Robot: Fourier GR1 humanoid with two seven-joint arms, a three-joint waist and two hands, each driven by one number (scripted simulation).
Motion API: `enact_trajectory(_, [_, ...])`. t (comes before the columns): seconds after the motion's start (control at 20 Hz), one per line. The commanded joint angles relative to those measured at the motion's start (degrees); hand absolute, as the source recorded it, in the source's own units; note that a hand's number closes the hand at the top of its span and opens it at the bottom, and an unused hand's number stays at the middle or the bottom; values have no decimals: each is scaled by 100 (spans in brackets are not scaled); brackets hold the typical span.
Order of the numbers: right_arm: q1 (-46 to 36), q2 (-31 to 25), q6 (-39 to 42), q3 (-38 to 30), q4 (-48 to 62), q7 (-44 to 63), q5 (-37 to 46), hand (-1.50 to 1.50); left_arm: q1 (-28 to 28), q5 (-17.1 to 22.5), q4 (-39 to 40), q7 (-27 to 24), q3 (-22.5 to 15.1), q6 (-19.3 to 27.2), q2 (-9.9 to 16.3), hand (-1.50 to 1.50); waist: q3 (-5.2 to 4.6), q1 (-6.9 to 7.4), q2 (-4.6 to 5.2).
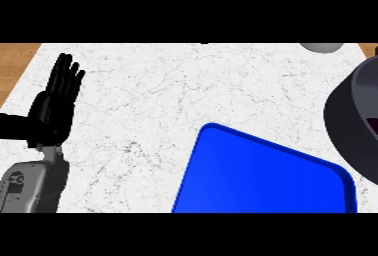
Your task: Pick the eggplant from the tray and place it in the pot
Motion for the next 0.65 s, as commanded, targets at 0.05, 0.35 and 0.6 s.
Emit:
enact_trajectory(0.05, [255,-283,742,-248,98,-441,-246,-150,-49,0,43,-50,106,32,49,0,14,0,19])
enact_trajectory(0.35, [544,-430,952,-327,43,-405,-355,-150,-18,9,-50,47,-21,21,-53,0,34,-5,10])
enact_trajectory(0.6, [701,-579,976,-418,-23,-314,-458,-150,-19,-30,-2,-6,-18,85,-100,0,51,-38,29])
